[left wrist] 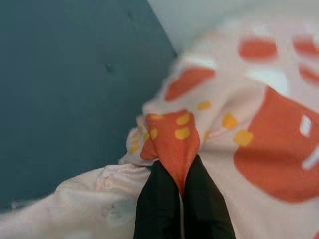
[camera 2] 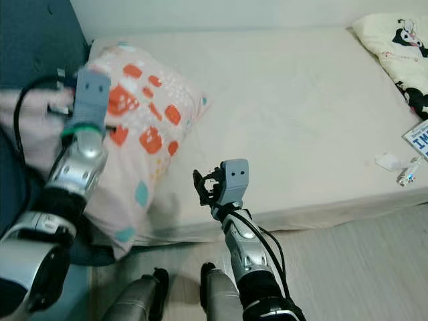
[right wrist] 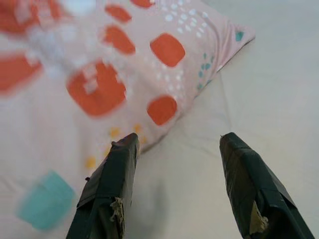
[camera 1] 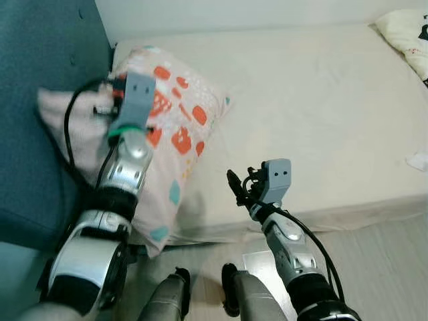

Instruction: Clean up the room

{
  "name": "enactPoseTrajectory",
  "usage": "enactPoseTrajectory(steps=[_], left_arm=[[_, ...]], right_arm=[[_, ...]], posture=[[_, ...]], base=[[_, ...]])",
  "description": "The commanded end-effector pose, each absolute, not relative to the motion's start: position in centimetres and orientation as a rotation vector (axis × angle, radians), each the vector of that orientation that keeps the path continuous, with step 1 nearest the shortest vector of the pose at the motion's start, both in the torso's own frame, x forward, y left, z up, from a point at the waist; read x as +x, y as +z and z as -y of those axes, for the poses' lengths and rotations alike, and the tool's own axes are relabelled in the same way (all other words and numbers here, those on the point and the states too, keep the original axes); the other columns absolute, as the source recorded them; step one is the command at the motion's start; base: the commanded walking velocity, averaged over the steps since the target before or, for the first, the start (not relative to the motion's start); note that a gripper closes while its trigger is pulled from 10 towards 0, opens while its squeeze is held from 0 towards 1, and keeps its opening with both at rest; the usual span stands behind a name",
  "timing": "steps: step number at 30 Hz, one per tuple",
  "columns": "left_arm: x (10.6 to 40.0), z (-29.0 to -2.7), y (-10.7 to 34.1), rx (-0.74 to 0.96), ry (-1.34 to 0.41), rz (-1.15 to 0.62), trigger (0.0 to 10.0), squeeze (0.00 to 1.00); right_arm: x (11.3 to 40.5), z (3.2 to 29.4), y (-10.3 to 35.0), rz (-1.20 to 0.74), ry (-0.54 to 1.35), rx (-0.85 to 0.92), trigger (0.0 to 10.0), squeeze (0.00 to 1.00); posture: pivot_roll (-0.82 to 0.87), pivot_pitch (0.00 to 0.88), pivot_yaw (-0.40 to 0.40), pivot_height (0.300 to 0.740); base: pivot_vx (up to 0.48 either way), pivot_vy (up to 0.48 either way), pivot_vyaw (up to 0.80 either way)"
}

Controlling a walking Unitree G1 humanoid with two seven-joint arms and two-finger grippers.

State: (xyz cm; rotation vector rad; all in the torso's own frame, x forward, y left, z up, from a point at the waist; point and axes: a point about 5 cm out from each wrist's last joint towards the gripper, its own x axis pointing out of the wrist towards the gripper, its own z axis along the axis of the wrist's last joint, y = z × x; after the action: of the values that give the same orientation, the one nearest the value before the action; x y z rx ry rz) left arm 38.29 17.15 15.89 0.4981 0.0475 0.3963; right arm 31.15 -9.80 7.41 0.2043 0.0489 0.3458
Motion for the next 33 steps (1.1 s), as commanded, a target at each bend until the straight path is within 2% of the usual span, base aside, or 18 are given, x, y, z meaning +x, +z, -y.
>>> enactPoseTrajectory(steps=[1, 2, 3, 5, 6, 14, 18, 20, 25, 26, 30, 32, 33], left_arm=[[38.0, -16.9, 15.2, 0.541, 0.356, -0.059, 10.0, 0.00], [37.6, -17.1, 14.2, 0.559, 0.344, -0.085, 10.0, 0.00], [37.3, -17.1, 13.5, 0.577, 0.327, -0.102, 10.0, 0.05], [37.2, -17.2, 13.1, 0.588, 0.316, -0.111, 10.0, 0.05], [36.9, -17.1, 12.5, 0.594, 0.299, -0.125, 10.0, 1.00], [35.9, -16.5, 11.4, 0.605, 0.225, -0.139, 10.0, 1.00], [35.7, -16.3, 12.8, 0.611, 0.219, -0.036, 10.0, 1.00], [35.2, -16.1, 14.4, 0.661, 0.205, 0.099, 10.0, 1.00], [34.8, -16.1, 15.1, 0.671, 0.196, 0.146, 10.0, 1.00], [34.3, -16.0, 16.0, 0.685, 0.178, 0.207, 10.0, 0.00], [33.2, -14.9, 17.1, 0.623, 0.082, 0.256, 10.0, 0.00], [32.7, -13.1, 17.0, 0.422, -0.054, 0.181, 10.0, 0.00], [32.7, -13.1, 17.0, 0.422, -0.054, 0.181, 10.0, 0.00]], right_arm=[[30.8, 9.8, 6.8, -0.080, 0.342, 0.208, 10.0, 0.00], [30.8, 9.8, 6.8, -0.079, 0.341, 0.209, 10.0, 0.00], [30.8, 9.8, 6.8, -0.080, 0.339, 0.210, 10.0, 0.00], [30.8, 9.8, 6.8, -0.080, 0.338, 0.210, 10.0, 0.00], [30.8, 9.8, 6.8, -0.080, 0.338, 0.209, 10.0, 0.00], [30.9, 9.9, 7.0, -0.070, 0.332, 0.209, 10.0, 0.00], [30.9, 9.9, 7.1, -0.065, 0.335, 0.201, 10.0, 0.00], [30.8, 9.7, 7.2, -0.058, 0.349, 0.171, 10.0, 0.00], [30.7, 9.6, 7.1, -0.056, 0.362, 0.147, 10.0, 0.00], [30.5, 9.6, 7.0, -0.056, 0.372, 0.126, 10.0, 0.00], [30.2, 9.8, 6.7, -0.059, 0.378, 0.113, 10.0, 0.00], [30.2, 10.0, 7.0, -0.042, 0.375, 0.127, 10.0, 0.00], [30.2, 10.0, 7.0, -0.042, 0.375, 0.127, 10.0, 0.00]], posture=[[0.00, 0.146, 0.028, 0.740], [0.00, 0.145, 0.031, 0.740], [0.00, 0.143, 0.031, 0.740], [0.00, 0.142, 0.032, 0.740], [0.00, 0.141, 0.033, 0.740], [0.00, 0.134, 0.040, 0.740], [0.00, 0.131, 0.045, 0.740], [0.00, 0.130, 0.047, 0.740], [0.00, 0.126, 0.049, 0.740], [0.00, 0.124, 0.048, 0.740], [0.01, 0.118, 0.045, 0.740], [0.01, 0.104, 0.037, 0.740], [0.01, 0.104, 0.037, 0.740]], base=[[0.000, 0.000, 0.00], [0.000, 0.000, 0.00], [0.000, 0.000, 0.00], [0.000, 0.000, 0.00], [0.000, 0.000, 0.00], [0.000, 0.000, 0.00], [0.000, 0.000, 0.00], [0.000, 0.000, 0.00], [0.000, 0.000, 0.00], [0.000, 0.000, 0.00], [0.000, 0.000, 0.00], [0.000, 0.000, 0.00], [0.000, 0.000, 0.00]])
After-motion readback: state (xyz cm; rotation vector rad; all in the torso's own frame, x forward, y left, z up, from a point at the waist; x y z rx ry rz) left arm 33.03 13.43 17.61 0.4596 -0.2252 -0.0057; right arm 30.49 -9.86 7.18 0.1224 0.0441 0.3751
